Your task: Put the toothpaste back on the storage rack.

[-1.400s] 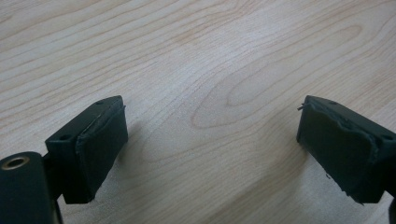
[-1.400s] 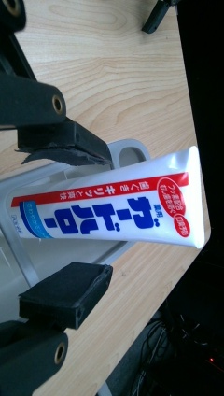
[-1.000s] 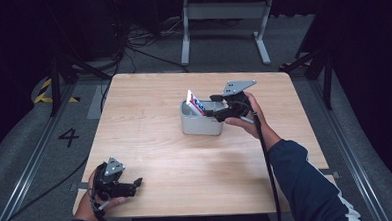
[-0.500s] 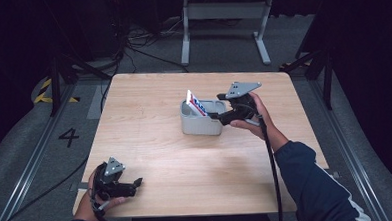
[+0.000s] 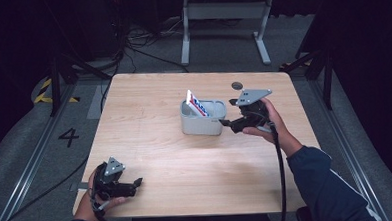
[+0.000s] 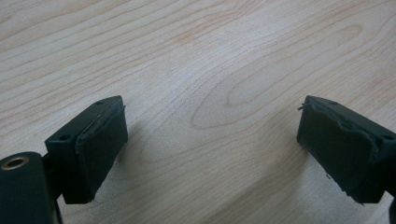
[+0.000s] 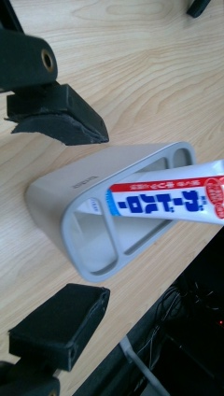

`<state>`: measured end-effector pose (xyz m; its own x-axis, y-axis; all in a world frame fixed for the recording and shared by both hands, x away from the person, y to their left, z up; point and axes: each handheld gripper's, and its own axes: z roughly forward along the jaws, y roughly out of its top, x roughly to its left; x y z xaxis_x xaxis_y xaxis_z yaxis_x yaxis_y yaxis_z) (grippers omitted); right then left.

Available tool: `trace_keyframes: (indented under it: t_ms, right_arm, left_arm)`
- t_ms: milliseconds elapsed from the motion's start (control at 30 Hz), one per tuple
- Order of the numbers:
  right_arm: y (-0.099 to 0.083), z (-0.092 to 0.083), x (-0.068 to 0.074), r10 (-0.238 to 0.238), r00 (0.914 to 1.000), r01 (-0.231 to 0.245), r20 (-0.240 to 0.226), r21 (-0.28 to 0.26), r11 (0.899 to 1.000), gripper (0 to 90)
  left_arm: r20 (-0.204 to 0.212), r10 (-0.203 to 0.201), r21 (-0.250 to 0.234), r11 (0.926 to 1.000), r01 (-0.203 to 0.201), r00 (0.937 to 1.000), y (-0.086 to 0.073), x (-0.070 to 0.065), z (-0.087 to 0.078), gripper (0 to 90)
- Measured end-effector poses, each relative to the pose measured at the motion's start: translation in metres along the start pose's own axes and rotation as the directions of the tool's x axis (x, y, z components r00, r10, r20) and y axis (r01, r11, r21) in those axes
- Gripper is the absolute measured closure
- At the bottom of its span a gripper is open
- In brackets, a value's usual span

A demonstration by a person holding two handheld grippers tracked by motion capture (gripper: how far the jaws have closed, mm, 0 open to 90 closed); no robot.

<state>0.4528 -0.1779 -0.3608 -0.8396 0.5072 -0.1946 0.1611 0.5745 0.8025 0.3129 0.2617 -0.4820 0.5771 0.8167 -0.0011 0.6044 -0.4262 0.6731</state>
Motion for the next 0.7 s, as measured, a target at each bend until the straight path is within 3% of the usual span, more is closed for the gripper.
trace_keyframes:
  t_ms: [367, 700]
  right_arm:
    - [-0.033, -0.021, -0.002, 0.037, 0.9991, -0.037, 0.020, 0.025, 0.999, 22.3]
    - [-0.057, -0.037, 0.003, 0.014, 0.9989, -0.018, 0.044, 0.083, 0.996, 21.7]
  left_arm:
    - [-0.002, -0.002, -0.001, 1.0000, 0.002, 1.0000, 0.000, 0.000, 0.000, 8.5]
    - [-0.002, -0.002, -0.002, 1.0000, 0.002, 1.0000, 0.000, 0.000, 0.000, 8.5]
